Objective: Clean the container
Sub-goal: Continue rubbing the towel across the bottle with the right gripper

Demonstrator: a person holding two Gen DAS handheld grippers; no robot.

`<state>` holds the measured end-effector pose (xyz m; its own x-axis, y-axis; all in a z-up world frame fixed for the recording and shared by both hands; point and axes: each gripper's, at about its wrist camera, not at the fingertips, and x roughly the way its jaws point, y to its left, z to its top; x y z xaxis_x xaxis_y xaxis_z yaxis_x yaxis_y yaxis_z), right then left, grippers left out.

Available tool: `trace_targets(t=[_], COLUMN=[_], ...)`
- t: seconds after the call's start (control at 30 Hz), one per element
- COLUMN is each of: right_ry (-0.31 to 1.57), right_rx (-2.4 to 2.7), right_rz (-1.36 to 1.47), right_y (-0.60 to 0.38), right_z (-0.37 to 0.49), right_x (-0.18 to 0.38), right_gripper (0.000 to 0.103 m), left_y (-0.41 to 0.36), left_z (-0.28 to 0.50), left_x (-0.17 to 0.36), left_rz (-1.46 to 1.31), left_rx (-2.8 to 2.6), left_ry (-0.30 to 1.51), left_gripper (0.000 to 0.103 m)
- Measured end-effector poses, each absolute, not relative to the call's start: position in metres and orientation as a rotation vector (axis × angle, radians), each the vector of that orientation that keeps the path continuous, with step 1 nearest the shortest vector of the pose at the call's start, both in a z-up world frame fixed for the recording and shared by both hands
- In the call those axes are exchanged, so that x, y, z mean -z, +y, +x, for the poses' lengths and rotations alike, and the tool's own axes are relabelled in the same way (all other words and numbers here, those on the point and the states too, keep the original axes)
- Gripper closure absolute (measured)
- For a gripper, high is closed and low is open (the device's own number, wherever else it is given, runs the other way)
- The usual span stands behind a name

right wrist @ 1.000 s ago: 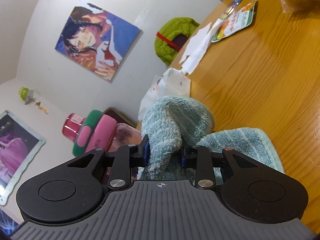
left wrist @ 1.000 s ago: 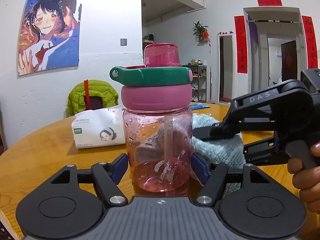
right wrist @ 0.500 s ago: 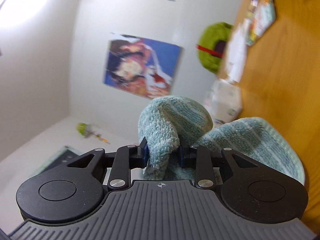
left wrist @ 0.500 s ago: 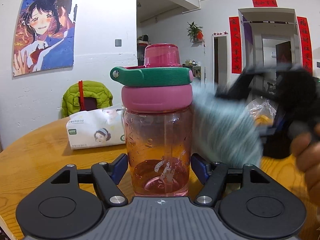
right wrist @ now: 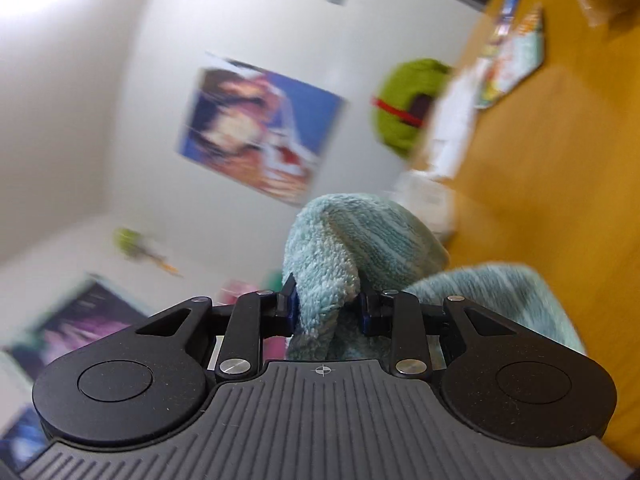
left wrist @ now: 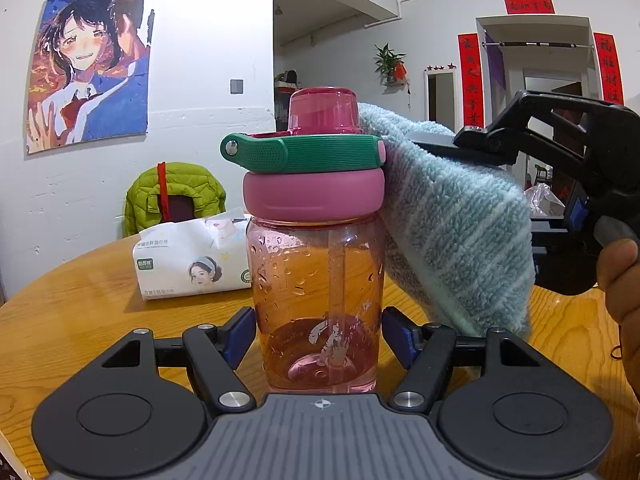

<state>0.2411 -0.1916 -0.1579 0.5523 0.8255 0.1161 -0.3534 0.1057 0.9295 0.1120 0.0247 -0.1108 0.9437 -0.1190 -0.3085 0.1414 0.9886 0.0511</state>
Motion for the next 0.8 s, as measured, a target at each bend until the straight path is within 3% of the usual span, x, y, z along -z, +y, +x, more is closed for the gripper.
trace_targets(t=[0.23,0.33,0.57,0.8], right_ry=[0.834,0.834,0.507,0.783], right_rx=[-0.66,-0.637,-0.888,-0.697], right_rz=[0.929,0.869,1.066,0.905], right_y=[-0.163,-0.159,-0.187,-0.165], right_z=[0.259,0.259,0.239,0.254], right_x=[0.175,0.173,0.148,0.164], right_gripper=[0.07,0.07,0.07,0.07], left_y=[0.024,0.025,0.024,0.024], left_z=[0.112,0.111,0.112,0.111], left_x=[0.111,0.109,0.111,0.111], left_rz=[0.075,0.074,0.075,0.077], left_rx=[0.131,0.131,0.131,0.131], left_ry=[0.309,0.308,0.307,0.306], left_gripper=[0.036,0.036,0.036,0.036])
